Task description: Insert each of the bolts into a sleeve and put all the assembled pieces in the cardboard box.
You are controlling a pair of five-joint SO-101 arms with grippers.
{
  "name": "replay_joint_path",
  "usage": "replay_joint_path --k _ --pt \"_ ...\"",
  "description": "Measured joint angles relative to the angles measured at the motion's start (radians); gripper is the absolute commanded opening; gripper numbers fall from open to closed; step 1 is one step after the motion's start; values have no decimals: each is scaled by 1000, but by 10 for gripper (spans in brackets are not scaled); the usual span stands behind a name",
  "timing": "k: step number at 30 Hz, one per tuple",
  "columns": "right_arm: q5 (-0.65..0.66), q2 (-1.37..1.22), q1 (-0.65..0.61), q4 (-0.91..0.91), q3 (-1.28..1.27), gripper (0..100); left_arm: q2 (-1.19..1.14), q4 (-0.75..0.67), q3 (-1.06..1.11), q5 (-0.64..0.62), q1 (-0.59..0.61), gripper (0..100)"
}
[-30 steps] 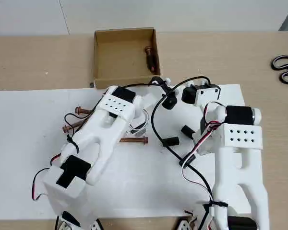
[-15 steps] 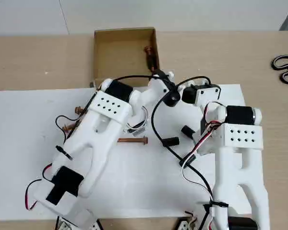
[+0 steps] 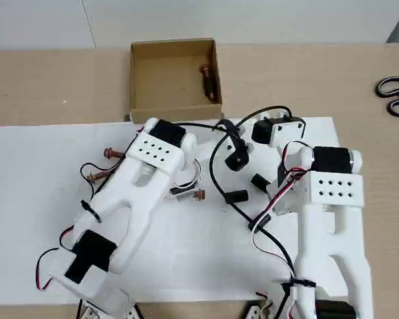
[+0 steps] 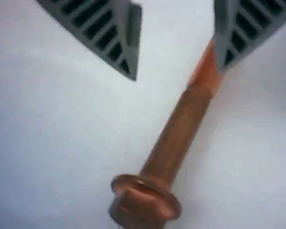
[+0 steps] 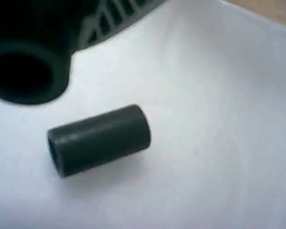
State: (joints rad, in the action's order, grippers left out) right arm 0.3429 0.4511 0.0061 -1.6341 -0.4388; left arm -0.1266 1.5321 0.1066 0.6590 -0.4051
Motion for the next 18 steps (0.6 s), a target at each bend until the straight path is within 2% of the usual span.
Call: replay_joint_path --k 6,18 --pt "0 0 0 0 0 5 -80 -48 0 2 0 101" --pt "0 0 0 0 0 5 -92 -75 2 2 0 101"
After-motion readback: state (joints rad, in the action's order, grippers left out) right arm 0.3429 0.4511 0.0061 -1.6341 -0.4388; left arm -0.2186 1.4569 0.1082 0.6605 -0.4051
